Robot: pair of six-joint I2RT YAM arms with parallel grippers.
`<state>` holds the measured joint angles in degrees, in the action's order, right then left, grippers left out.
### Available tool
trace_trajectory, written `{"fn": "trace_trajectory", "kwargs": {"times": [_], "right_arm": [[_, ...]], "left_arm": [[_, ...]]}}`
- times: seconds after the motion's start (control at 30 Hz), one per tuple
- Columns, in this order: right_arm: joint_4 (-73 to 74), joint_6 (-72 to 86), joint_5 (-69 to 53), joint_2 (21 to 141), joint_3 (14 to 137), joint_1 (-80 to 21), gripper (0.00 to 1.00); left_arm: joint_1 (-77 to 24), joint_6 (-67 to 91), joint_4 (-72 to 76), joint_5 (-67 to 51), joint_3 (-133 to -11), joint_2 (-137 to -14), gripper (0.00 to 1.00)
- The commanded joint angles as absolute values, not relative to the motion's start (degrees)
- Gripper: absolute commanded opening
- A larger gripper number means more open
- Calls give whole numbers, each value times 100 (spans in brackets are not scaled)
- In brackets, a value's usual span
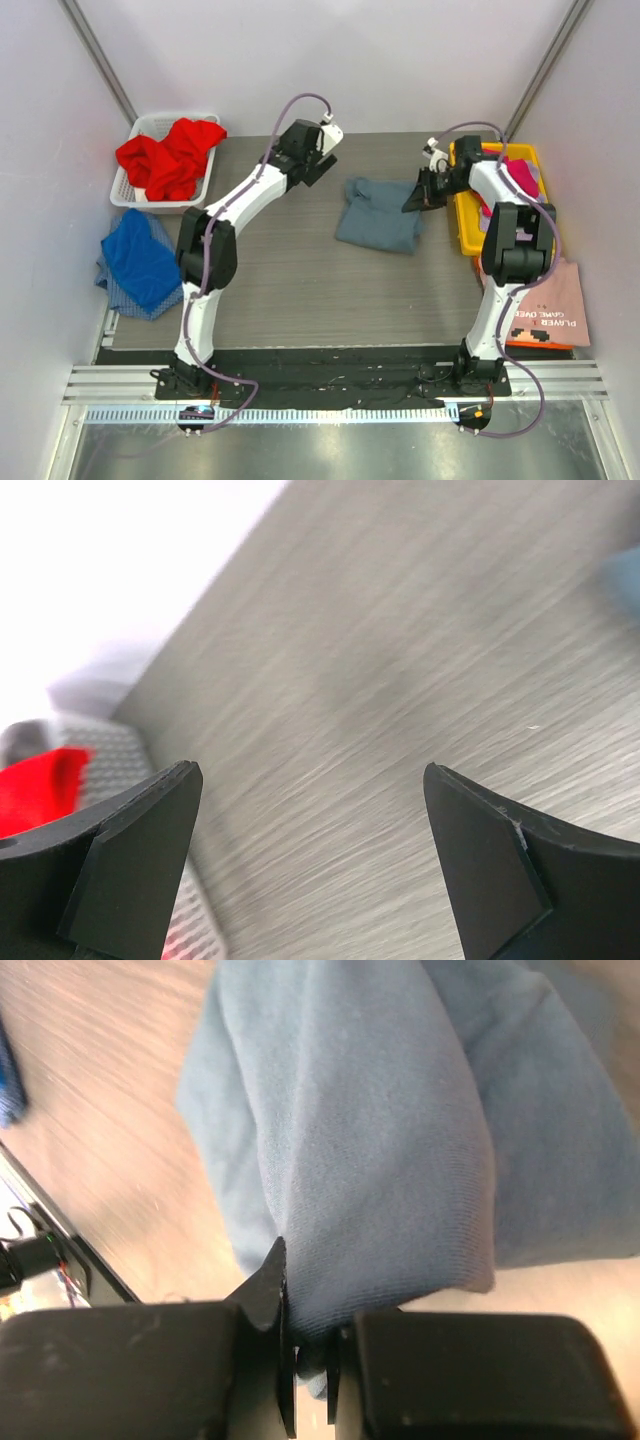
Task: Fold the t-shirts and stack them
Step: Put the neatly folded tshirt into the corner of the board with the right arm
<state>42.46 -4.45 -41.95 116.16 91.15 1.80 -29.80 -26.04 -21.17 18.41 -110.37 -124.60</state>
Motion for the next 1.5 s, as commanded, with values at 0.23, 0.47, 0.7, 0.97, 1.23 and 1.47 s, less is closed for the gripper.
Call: {"fn": "trace_trajectory", "kwargs": {"times": [0.23, 0.47, 0.7, 0.97, 1.23, 1.47], "right_arm": [[7116, -2134, -3630, 10609, 9808, 826, 1], [8577, -2952, -3069, 10503, 10195, 1309, 1], [8631, -3278, -1918, 9731, 9739, 1846, 1], [8622, -3665, -1029, 8755, 8746, 1925, 1], [8622, -3858, -343, 7823, 8121, 2390, 1], [8543, -4428, 156, 7550, 7980, 3469, 1]], "left_arm": [[-2918, -2760, -1881, 2259, -10021, -11145, 98], [-2918, -2716, -1977, 2268, -9897, -10899, 99], [-2927, -2681, -2004, 2224, -9668, -10705, 99], [-2927, -2672, -2039, 2241, -9536, -10582, 98], [-2988, -2698, -2109, 2268, -9448, -10468, 98], [-3059, -2681, -2109, 2241, -9273, -10398, 98]]}}
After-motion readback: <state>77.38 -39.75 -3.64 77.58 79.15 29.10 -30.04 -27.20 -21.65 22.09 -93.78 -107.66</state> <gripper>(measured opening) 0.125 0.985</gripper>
